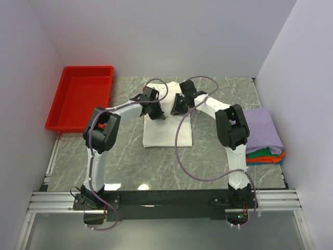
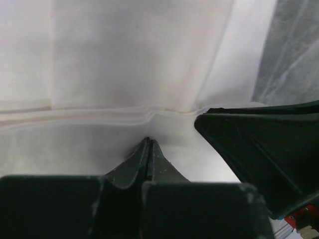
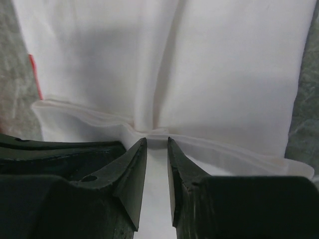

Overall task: Fold and stack the t-shirts
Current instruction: Fold the tshirt

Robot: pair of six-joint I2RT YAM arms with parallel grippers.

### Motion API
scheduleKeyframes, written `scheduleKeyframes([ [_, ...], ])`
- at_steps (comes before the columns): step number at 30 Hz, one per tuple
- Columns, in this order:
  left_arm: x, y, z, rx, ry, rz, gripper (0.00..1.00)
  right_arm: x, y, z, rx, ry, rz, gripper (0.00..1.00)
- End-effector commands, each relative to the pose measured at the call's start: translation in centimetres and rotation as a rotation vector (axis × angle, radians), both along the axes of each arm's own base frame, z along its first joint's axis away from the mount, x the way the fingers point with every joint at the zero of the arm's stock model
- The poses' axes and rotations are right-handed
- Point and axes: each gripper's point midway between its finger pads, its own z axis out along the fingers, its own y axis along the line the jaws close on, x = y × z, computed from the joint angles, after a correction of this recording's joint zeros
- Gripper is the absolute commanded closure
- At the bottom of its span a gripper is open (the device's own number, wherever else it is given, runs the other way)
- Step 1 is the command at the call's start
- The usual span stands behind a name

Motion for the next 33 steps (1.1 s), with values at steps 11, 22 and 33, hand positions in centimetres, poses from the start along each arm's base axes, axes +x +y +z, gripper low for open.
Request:
scheduleKeyframes([
  [11,0.9,2.5,-0.6,0.009,0.001,0.084,0.99,0.9,-2.1,-0.2,-0.035,0.002,-0.011,0.68],
  [22,2.0,5.2,5.2,-0.016,-0.101,0.128,1.0,0.6,-5.6,5.5,0.032,-0.088,-0.063,0.67],
  [33,1.5,9.3,0.9,0.019,-0.02,0.224,0.99,-0.2,-6.9,1.6,0.047,-0.011,-0.087,0.68],
])
